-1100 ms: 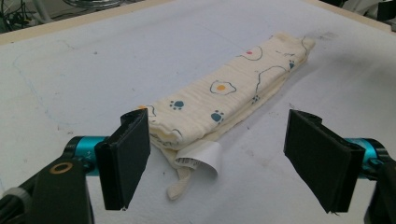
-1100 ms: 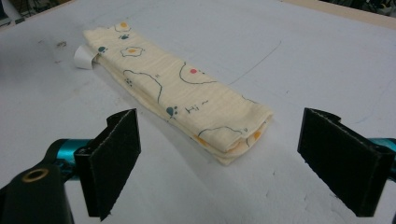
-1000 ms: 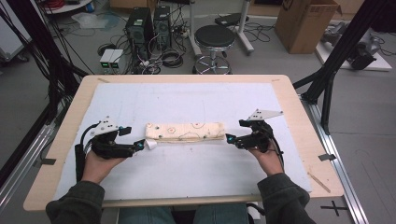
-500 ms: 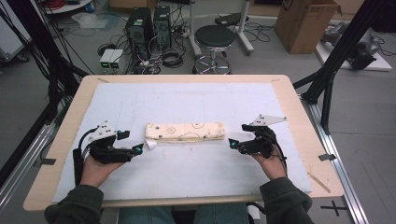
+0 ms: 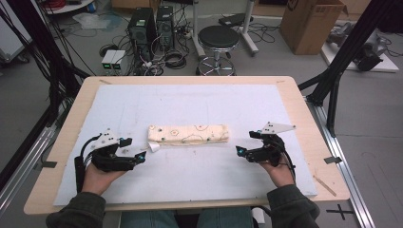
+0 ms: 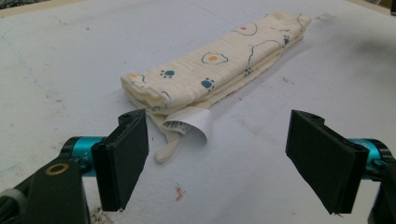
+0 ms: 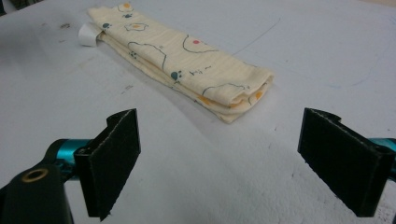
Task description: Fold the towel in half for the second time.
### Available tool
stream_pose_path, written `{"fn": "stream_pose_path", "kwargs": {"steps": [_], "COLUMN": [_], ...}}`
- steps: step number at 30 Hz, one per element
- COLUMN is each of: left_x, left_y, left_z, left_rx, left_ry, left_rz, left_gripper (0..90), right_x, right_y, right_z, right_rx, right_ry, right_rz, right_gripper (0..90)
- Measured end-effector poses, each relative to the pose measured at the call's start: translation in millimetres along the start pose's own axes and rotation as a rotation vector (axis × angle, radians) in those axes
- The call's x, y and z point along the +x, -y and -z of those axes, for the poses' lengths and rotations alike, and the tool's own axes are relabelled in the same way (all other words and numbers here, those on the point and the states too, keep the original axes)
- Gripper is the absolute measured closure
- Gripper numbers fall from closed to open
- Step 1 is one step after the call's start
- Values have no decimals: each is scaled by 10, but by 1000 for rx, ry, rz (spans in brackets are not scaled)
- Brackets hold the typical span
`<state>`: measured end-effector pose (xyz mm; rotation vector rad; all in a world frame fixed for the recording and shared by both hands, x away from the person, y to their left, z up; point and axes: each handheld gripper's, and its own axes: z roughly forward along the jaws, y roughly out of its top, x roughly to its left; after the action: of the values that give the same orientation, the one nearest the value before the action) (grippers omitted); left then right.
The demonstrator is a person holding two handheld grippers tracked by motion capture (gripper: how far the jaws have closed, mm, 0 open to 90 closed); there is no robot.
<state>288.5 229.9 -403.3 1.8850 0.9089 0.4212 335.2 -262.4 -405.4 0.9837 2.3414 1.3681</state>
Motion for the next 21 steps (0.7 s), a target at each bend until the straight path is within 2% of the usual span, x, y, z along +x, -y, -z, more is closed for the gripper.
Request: {"fn": "stream_pose_path", "kwargs": {"steps": [21], "left_x": [-72], "left_y": [145], "left_z": [87], "left_rx": [9], "left_ry": [-5], "left_rz": [-17], "left_gripper": [219], "right_x": [52], "right_y": [169], "right_z": [81], "right_rx": [6], "right_ry": [14], "right_rz": [9], "right_gripper": [124]}}
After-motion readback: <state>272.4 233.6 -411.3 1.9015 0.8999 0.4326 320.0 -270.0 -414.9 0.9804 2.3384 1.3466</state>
